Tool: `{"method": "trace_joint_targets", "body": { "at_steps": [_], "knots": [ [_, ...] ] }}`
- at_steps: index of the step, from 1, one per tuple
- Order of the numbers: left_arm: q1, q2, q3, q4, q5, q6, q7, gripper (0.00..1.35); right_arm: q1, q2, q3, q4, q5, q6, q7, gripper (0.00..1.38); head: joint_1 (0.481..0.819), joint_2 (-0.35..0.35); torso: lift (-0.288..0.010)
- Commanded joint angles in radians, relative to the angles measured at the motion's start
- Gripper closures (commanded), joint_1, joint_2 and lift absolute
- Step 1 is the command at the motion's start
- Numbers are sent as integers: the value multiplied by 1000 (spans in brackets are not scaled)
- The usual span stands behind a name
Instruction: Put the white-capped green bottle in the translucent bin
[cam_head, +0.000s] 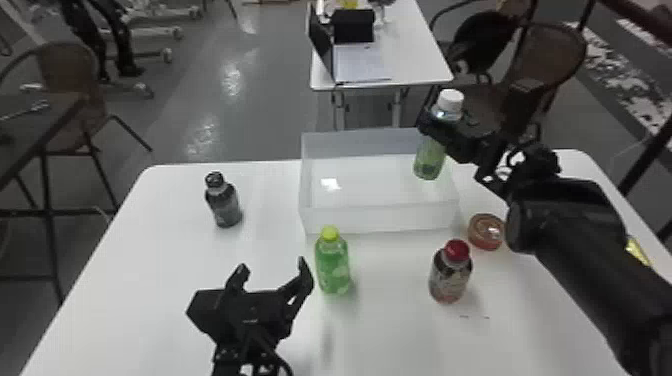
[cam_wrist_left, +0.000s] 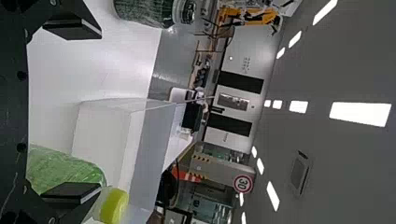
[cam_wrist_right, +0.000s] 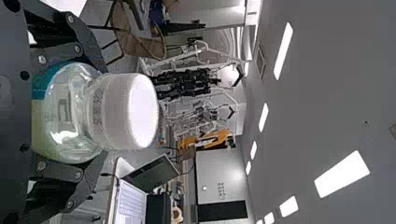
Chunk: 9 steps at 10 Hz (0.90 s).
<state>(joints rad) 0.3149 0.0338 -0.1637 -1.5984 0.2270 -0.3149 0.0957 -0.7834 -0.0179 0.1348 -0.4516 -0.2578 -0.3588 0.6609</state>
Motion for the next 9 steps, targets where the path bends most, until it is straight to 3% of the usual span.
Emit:
{"method": "trace_joint_targets", "body": {
  "at_steps": [1, 5, 6, 7, 8, 9],
  "knots": [
    [-10, -8, 3, 11, 2, -6, -10, 150, -11, -4, 0, 8, -8, -3, 0, -2, 683, 81, -76],
    [0, 2, 7, 11, 3, -21, -14, 150, 44, 13, 3, -53, -28, -8, 0, -2, 678, 86, -76],
    [3, 5, 9, 11, 8, -26, -14, 150, 95, 15, 5, -119, -57, -5, 2, -2, 682, 91, -76],
    [10, 8, 12, 9, 11, -36, -14, 150, 194, 15, 5, -277, -72, 14, -18, -2, 685, 94, -76],
    [15, 8, 16, 6, 11, -46, -14, 150, 368, -8, 5, -544, -31, 55, -144, -2, 691, 100, -76],
    [13, 6, 16, 5, 6, -49, -14, 150, 510, -31, 0, -734, -28, 73, -244, -2, 695, 97, -76]
  ]
}}
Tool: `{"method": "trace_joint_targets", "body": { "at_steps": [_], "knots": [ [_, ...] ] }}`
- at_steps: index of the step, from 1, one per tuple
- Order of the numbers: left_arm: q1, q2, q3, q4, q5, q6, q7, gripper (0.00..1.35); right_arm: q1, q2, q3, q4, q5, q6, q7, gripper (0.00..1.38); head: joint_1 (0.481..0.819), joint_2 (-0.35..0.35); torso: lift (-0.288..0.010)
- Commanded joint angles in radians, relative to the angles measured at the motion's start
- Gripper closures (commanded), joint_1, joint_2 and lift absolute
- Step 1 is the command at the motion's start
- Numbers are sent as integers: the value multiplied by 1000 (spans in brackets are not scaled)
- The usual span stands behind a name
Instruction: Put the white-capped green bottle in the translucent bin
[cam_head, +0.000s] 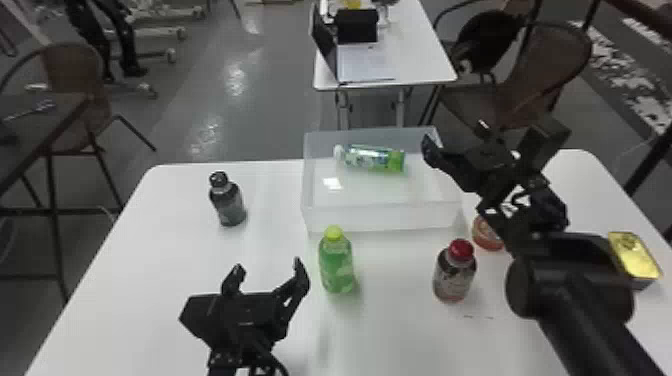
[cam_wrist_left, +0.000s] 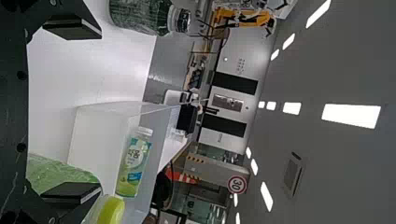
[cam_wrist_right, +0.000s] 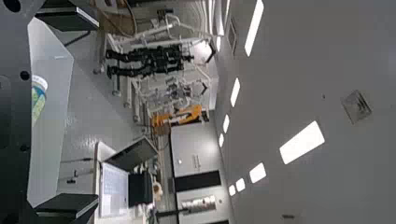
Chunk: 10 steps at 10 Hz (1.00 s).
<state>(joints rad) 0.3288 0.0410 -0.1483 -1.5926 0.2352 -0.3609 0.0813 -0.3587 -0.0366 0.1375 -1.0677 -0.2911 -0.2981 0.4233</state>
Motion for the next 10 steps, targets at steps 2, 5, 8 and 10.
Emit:
{"method": "trace_joint_targets", "body": {
  "at_steps": [2, 5, 8, 10],
  "knots": [
    [-2, -6, -2, -1, -19, -4, 2, 150, 330, -94, -15, -411, 44, 54, -118, -2, 695, 70, -76],
    [4, -7, 1, -4, -27, -12, 6, 150, 593, -126, -64, -653, 75, 120, -242, -2, 695, 15, -76],
    [21, -13, 15, -18, -40, 5, 6, 150, 730, -134, -50, -702, 67, 175, -242, 47, 695, 4, -76],
    [33, -13, 18, -32, -54, 23, 6, 150, 705, -124, -36, -656, 56, 174, -239, 58, 695, 17, -76]
  ]
}}
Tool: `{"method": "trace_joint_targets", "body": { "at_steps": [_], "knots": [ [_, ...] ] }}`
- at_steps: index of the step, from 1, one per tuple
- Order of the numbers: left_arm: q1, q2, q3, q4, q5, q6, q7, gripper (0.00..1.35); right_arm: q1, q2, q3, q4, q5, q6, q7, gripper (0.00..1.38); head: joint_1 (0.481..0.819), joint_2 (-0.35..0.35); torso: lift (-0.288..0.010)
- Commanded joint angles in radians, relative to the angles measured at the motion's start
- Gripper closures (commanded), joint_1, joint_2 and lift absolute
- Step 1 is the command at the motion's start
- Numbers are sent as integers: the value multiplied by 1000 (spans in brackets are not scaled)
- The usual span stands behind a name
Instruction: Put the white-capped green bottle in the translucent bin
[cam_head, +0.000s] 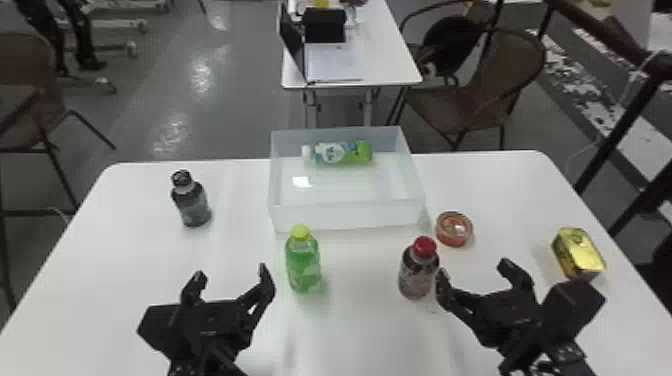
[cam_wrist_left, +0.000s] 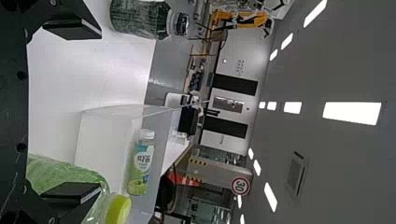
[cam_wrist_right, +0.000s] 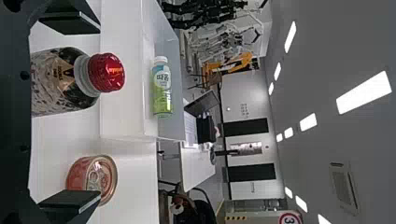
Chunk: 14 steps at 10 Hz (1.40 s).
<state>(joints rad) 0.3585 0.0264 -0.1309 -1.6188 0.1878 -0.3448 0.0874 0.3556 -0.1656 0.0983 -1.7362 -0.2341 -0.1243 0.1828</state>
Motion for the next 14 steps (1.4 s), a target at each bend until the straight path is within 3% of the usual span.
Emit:
{"method": "trace_joint_targets", "body": {
  "at_steps": [1, 5, 7, 10, 14],
  "knots": [
    [7, 3, 4, -10, -10, 12, 0, 150, -9, 5, 3, 6, 15, 0, 1, 58, 695, 23, -76],
    [10, 0, 11, -32, -70, 33, 0, 150, -9, 5, 3, -2, 21, 2, 0, 56, 695, 26, -76],
    [22, -2, 31, -79, -182, 86, 0, 150, -3, 9, 3, -19, 33, 15, -16, 56, 695, 26, -76],
    [27, -23, 46, -79, -172, 75, -3, 150, -3, 9, 3, -20, 48, 20, -19, 48, 695, 30, -76],
    [27, -25, 50, -79, -169, 75, -3, 150, 14, 11, 3, -29, 56, -1, -54, 48, 695, 28, -76]
  ]
}}
